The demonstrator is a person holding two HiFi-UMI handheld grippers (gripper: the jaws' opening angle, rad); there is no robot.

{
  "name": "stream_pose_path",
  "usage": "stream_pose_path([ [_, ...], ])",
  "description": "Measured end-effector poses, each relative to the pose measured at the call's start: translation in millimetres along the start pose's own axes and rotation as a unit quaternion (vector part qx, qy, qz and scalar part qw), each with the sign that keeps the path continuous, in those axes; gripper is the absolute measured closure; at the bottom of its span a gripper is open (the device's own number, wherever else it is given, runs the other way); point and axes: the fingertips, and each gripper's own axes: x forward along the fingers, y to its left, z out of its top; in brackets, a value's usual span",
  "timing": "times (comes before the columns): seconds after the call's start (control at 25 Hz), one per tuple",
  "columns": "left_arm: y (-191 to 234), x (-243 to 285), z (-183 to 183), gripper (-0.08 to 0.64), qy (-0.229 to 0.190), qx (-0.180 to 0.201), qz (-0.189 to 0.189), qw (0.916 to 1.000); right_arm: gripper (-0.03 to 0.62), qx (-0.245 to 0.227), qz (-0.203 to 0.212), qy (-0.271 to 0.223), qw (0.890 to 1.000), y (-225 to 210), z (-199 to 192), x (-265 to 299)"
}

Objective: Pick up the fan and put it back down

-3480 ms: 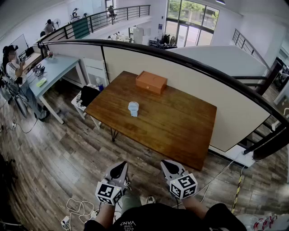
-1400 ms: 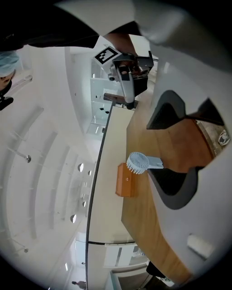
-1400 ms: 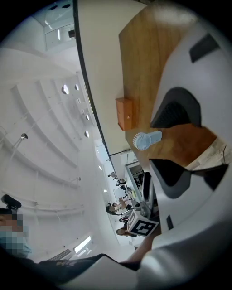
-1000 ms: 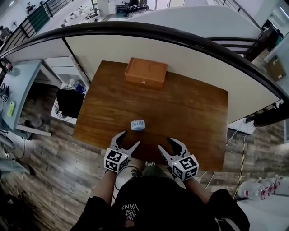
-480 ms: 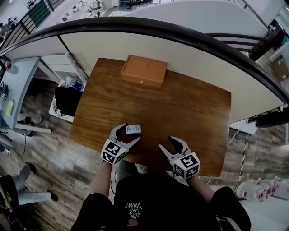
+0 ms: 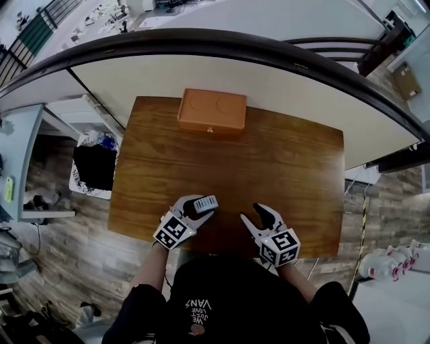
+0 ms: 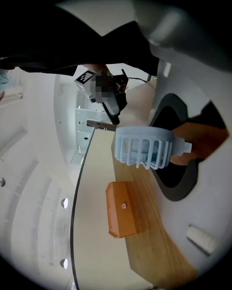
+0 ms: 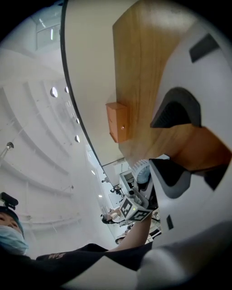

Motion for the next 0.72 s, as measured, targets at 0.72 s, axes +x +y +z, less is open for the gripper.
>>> stream_pose_path([
  [0.72,194,-86,48,0.368,-0.037,0.086,-0.005,0.9956,0.41,0.038,-0.022,-0.027,0.999,78,47,130],
])
